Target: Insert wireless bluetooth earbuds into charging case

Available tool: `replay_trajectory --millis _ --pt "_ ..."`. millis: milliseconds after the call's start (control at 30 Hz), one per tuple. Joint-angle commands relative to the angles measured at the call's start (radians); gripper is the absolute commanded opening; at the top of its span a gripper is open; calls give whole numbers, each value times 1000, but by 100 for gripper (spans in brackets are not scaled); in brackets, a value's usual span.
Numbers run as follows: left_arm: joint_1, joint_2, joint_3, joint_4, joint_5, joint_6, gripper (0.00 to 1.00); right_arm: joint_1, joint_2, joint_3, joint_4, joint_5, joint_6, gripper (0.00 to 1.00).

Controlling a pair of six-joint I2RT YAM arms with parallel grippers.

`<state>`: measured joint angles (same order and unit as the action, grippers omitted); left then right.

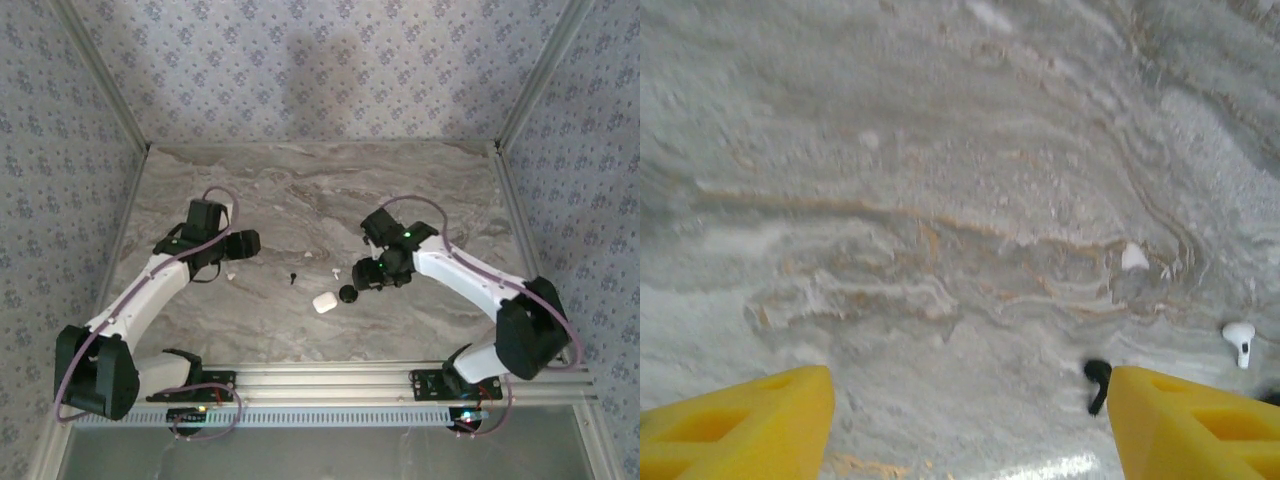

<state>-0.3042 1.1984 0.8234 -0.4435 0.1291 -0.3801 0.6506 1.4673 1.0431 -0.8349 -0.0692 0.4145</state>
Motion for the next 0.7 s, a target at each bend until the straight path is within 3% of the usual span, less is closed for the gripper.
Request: replay_trajectory --millis 0,267,667 --pt "-7 -10 -15 -48 47 -49 72 24 83 67 -57 -26 48 73" --pt "-7 34 1 -51 44 -52 72 62 256 197 -70 -68 47 71" --pt "-7 61 6 -52 43 -45 72 77 395 269 -114 -54 60 71"
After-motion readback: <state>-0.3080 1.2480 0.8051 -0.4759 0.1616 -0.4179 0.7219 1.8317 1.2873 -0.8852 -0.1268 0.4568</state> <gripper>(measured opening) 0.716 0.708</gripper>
